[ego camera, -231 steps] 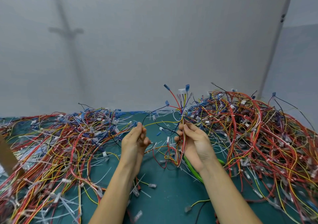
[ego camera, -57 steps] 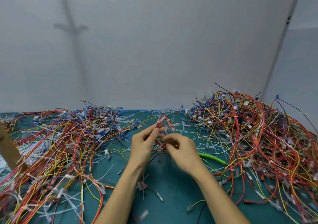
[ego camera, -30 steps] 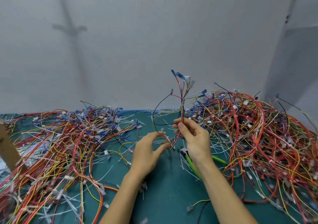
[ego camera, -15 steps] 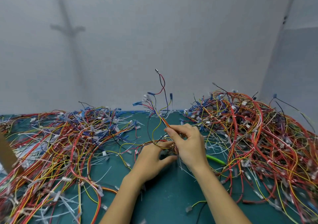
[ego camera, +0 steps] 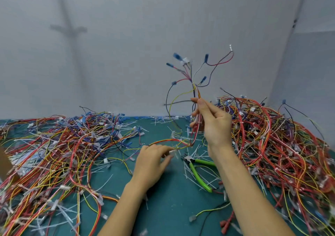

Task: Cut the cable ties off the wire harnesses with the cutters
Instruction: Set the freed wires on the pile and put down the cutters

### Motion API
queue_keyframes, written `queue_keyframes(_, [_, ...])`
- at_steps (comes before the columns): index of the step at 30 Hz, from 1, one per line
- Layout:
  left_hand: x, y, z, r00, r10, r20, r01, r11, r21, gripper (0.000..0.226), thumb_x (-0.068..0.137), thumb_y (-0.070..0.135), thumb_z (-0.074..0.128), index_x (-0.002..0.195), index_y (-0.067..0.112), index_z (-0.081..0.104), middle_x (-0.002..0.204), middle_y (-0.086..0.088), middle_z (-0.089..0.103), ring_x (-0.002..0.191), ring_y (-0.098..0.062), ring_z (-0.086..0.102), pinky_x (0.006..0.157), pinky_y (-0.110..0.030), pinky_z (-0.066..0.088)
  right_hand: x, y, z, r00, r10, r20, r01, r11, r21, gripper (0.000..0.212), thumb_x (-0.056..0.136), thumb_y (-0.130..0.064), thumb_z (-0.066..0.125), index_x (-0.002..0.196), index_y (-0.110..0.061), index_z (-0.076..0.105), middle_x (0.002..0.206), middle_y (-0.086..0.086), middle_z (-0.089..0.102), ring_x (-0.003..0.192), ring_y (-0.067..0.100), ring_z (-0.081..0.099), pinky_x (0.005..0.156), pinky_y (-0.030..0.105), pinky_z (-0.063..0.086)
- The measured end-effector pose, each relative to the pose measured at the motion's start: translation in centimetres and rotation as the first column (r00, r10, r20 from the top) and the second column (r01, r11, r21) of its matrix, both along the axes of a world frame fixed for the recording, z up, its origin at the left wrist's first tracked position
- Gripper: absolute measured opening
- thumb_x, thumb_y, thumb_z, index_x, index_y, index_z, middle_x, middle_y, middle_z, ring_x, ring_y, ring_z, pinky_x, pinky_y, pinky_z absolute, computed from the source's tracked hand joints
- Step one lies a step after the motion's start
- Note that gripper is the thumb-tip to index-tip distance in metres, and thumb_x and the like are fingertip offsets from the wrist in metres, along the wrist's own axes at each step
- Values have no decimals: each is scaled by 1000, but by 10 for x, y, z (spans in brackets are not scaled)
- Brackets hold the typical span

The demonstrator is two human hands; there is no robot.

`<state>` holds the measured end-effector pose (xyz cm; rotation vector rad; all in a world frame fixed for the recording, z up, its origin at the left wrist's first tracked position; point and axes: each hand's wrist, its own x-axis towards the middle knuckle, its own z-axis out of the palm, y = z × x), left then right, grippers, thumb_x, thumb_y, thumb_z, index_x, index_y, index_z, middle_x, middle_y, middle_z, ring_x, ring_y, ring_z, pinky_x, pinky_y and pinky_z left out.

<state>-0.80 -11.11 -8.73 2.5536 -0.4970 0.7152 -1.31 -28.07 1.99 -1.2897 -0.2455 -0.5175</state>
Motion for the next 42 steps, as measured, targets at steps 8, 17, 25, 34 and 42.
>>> queue_keyframes(8, [-3, -5, 15, 909, 410, 76, -409, 912, -27, 56, 71, 19, 82, 121, 12, 59, 123, -8, 56, 112, -31, 54, 86, -44, 41, 24, -19, 46, 975, -101, -196, 121, 988, 95, 29, 98, -13, 48, 98, 7, 68, 65, -9, 58, 38, 5, 33, 41, 23, 23])
queue_keyframes(17, [10, 6, 24, 867, 466, 179, -477, 878, 27, 20, 87, 33, 70, 82, 13, 67, 80, -6, 71, 82, -32, 65, 83, -41, 30, 53, -59, 74, 983, -161, -85, 169, 980, 101, 41, 88, 9, 39, 107, -12, 68, 82, -1, 63, 51, 7, 42, 46, 19, 36])
queue_keyframes(25, [21, -46, 69, 987, 159, 6, -153, 960, -232, 27, 96, 44, 55, 89, 22, 69, 79, 5, 66, 76, -21, 60, 61, -33, 40, 75, -64, 47, 747, -658, -97, 305, 469, -829, 56, 99, -29, 40, 151, -17, 25, 158, 13, 24, 143, 37, 18, 116, 53, 17])
queue_keyframes(34, [26, -68, 93, 936, -315, -154, 148, 752, -643, 19, 85, 7, 60, 94, 19, 72, 79, 11, 72, 74, 2, 63, 68, -18, 46, 41, -24, 7, 977, -210, 34, 103, 328, -939, 48, 100, -49, 35, 73, -17, 59, 74, 6, 61, 76, 29, 57, 64, 36, 36])
queue_keyframes(42, [21, 12, 62, 873, -256, -416, 103, 929, -355, 34, 76, 43, 79, 104, 28, 67, 97, 10, 72, 90, -5, 67, 79, -22, 52, 35, -42, -6, 956, -292, 16, 170, 513, -841, 55, 104, -35, 33, 67, -3, 58, 64, 11, 59, 63, 28, 53, 57, 30, 33])
